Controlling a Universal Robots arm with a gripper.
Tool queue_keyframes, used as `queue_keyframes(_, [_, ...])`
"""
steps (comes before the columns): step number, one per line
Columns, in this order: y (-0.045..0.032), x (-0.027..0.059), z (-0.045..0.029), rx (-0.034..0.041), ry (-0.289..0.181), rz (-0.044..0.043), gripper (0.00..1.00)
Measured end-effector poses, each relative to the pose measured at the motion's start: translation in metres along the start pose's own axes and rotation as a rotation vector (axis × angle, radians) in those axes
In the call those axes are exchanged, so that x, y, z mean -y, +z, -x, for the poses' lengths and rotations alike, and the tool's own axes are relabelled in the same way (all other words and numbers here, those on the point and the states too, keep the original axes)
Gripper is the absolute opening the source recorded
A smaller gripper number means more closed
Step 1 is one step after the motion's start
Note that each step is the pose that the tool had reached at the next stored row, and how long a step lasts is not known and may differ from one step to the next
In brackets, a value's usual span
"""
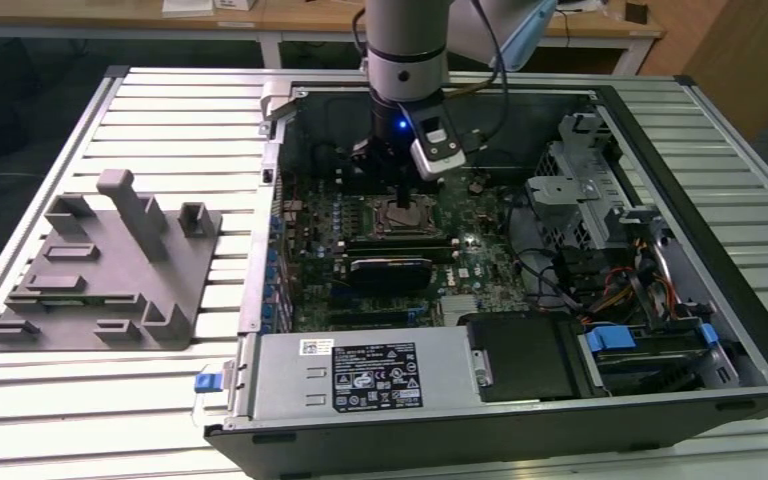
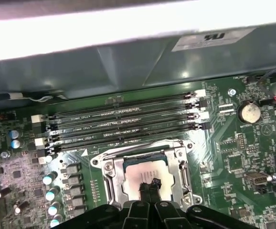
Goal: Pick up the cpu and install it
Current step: 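Install the first cpu locking lever, then install the second cpu locking lever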
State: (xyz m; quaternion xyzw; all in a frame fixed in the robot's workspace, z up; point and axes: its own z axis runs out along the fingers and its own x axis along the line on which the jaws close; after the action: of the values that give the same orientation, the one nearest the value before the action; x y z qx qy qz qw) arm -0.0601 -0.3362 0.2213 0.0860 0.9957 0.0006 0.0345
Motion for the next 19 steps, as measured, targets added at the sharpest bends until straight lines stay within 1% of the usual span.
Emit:
queue_keyframes(5, [-0.0026, 0.0029, 0.0008, 0.0000, 0.000, 0.0000, 0.11])
queue_keyframes(11, [-0.0028, 0.0047, 0.0012, 0.0001, 0.000, 0.0000, 0.11])
queue_keyframes(19, [-0.0028, 0.0048, 0.0012, 0.0000, 0.000, 0.0000, 0.11])
